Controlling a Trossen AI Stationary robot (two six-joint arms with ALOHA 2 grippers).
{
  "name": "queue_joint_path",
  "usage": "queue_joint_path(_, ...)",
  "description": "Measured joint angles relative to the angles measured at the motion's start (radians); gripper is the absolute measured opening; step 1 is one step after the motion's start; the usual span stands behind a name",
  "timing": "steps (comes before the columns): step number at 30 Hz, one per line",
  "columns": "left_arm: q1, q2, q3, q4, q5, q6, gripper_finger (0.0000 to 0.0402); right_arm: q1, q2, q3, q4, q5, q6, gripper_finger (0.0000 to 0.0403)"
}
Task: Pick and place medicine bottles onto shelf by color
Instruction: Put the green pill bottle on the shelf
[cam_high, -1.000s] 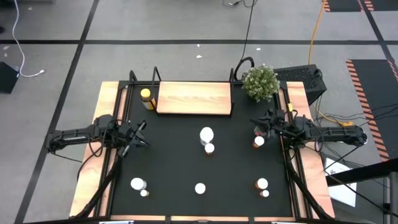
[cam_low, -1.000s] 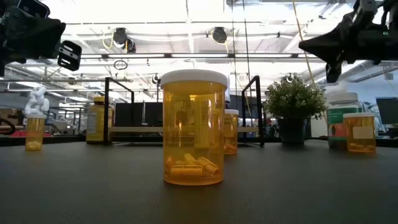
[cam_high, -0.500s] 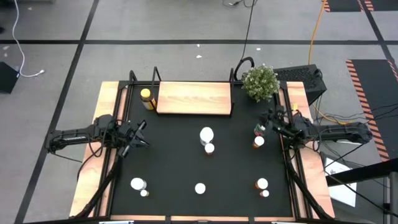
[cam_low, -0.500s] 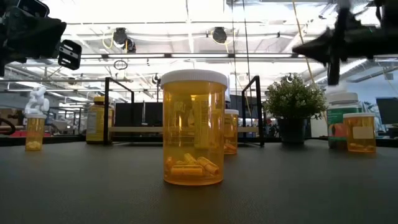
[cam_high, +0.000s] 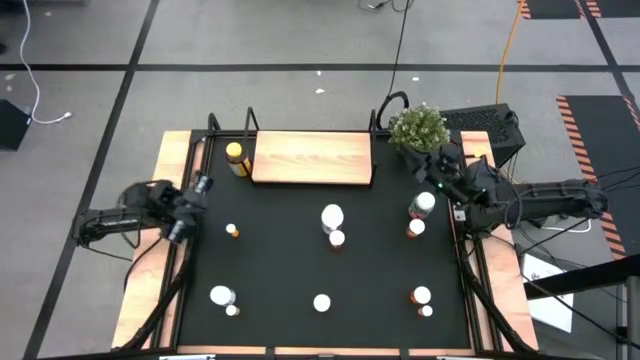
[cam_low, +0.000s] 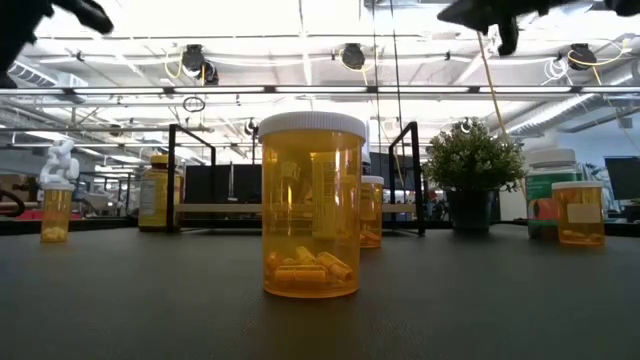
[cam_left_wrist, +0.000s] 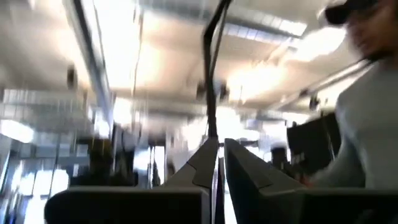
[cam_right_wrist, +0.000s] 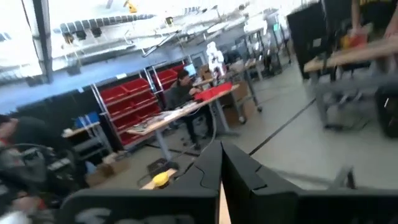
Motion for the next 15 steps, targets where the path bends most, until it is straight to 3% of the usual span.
queue_joint_path(3, 0.0, 0.0, 0.0, 0.123, -0.003, 0.003, 0.0031, 0.002, 0.0, 0.056, -0.066, 0.029, -0.1, 0.0)
queue_joint_path(6, 0.0, 0.0, 0.0, 0.193, -0.017, -0.004, 0.0031, -0.005, -0.002, 0.132, -0.289, 0.185, -0.029, 0.0)
queue_joint_path(8, 0.0, 0.0, 0.0, 0.19, -0.062, 0.002, 0.0031, -0.029, -0.003, 0.199, -0.482, 0.205, 0.019, 0.0)
queue_joint_path(11, 0.0, 0.0, 0.0, 0.191, -0.134, 0.002, 0.0031, -0.076, 0.007, 0.308, -0.736, 0.11, 0.13, 0.0004)
queue_joint_path(15, -0.003, 0.0, 0.0, 0.181, -0.145, -0.037, 0.0031, -0.143, 0.033, 0.436, -0.977, -0.065, 0.21, 0.0029)
